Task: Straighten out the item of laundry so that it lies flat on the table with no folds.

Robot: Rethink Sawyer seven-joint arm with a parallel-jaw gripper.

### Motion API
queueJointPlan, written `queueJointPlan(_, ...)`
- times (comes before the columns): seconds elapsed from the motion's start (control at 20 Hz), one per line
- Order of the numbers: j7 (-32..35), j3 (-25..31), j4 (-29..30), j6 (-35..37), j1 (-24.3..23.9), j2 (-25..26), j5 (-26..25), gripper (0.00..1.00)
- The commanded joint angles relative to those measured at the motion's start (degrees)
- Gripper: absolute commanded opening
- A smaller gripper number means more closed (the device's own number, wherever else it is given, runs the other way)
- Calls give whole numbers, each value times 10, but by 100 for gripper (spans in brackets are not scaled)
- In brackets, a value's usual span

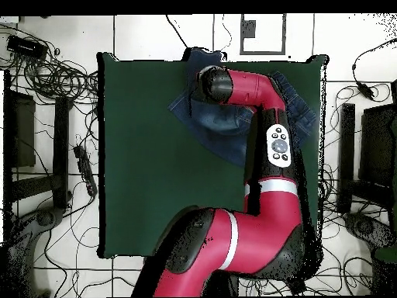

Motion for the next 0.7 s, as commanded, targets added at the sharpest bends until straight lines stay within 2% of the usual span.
queueJointPlan(0.05, 94, -38, 3, 96, 28, -22, -2, 100)
queueJointPlan(0.35, 104, -68, 5, 64, 36, -34, -9, 100)
queueJointPlan(0.7, 95, -72, 4, 40, 32, -29, 0, 100)
